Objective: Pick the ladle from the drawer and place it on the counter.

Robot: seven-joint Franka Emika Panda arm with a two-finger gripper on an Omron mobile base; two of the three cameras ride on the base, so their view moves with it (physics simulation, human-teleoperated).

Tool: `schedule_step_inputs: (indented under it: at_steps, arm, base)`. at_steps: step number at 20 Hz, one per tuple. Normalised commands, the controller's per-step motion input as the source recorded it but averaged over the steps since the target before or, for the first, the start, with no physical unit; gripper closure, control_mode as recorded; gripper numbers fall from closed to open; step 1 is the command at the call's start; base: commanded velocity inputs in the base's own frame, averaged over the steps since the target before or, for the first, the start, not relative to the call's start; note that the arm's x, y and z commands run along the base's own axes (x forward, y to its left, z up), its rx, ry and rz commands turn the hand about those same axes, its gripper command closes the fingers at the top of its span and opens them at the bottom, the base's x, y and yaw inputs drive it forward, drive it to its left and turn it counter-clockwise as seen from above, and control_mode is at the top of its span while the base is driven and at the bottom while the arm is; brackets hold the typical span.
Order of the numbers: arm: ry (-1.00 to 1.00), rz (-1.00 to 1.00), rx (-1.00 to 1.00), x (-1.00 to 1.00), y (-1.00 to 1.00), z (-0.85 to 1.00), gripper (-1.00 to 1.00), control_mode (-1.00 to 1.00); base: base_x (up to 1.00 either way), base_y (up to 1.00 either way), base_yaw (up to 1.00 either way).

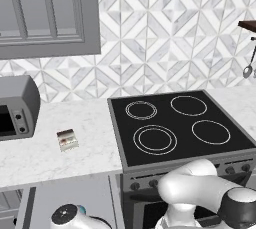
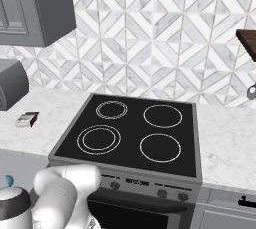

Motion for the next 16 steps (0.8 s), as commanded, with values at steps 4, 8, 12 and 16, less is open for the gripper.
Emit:
schedule_step_inputs:
  at_steps: [4,8,12,16]
  arm:
    - [0.0,0.0,0.0,-0.01,0.0,0.0,-1.0,-1.0]
    - [-0.01,0.0,0.03,0.36,0.0,0.34,-1.0,-1.0]
    - [-0.09,0.0,0.05,0.51,-0.16,0.83,-1.0,-1.0]
    - [-0.22,0.0,0.02,0.57,-0.44,0.53,-1.0,-1.0]
  base:
    - [0.0,0.0,0.0]
    - [0.0,0.0,0.0]
    - [0.0,0.0,0.0]
    - [0.0,0.0,0.0]
